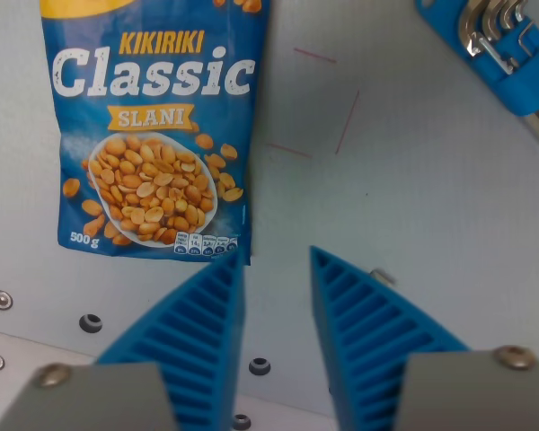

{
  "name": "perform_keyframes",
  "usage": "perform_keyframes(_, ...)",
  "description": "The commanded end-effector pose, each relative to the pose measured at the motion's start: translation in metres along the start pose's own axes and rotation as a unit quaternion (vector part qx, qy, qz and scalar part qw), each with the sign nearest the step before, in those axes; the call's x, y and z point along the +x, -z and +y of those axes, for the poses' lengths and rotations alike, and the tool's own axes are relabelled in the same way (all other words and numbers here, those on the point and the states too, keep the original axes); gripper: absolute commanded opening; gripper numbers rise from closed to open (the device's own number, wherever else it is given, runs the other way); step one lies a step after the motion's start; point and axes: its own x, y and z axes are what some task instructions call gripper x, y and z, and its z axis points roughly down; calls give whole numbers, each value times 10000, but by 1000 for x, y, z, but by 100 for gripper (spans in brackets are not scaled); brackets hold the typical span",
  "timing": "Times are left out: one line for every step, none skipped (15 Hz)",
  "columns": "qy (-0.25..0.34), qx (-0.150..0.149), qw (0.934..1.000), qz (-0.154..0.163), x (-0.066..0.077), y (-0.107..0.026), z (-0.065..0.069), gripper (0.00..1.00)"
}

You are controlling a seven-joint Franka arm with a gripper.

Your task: Open gripper

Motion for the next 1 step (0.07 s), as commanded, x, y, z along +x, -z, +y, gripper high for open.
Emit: perform_keyframes(1,-6,10000,19,0,2,0,100)
